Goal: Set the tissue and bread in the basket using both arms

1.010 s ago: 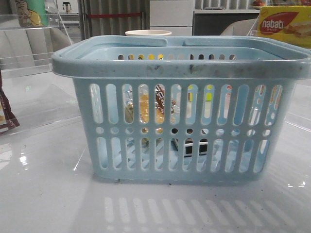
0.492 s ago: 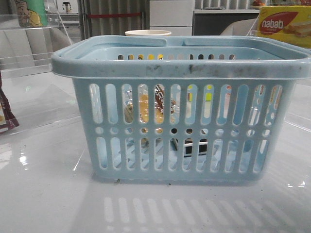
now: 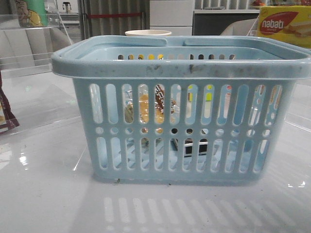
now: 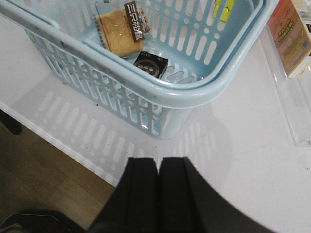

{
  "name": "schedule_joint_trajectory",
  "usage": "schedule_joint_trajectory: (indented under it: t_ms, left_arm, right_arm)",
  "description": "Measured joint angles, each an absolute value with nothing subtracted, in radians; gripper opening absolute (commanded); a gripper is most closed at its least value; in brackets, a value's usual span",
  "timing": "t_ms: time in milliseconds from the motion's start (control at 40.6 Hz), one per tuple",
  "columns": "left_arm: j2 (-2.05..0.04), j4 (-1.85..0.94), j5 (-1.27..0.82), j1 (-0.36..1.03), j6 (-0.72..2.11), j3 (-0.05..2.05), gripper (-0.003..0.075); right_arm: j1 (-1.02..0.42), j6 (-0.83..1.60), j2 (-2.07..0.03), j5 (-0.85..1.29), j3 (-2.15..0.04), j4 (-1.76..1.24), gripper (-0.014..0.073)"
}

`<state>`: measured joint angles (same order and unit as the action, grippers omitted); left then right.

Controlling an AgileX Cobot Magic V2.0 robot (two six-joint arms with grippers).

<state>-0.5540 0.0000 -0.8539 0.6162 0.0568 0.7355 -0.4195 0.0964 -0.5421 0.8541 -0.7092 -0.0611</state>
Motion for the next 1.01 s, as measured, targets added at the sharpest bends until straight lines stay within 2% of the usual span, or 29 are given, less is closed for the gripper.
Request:
schedule_joint_trajectory:
  t_ms: [517, 714, 1010]
  left_arm:
    - [-0.513, 0.000, -0.849, 0.601, 0.057, 0.717, 0.0092]
    - [-0.381, 0.044, -0.755, 0.455, 0.057, 0.619, 0.0092]
    - [-0.113, 0.054, -0.379, 0.196, 0.057, 0.271, 0.0092]
  right_arm:
    - [-0.420, 0.096, -0.542, 0.854, -0.709, -0.061, 0.0057]
    - [-0.420, 0.096, -0.542, 0.854, -0.709, -0.061, 0.0057]
    - [-0.420, 0.096, -0.542, 0.854, -0.709, -0.061, 0.0057]
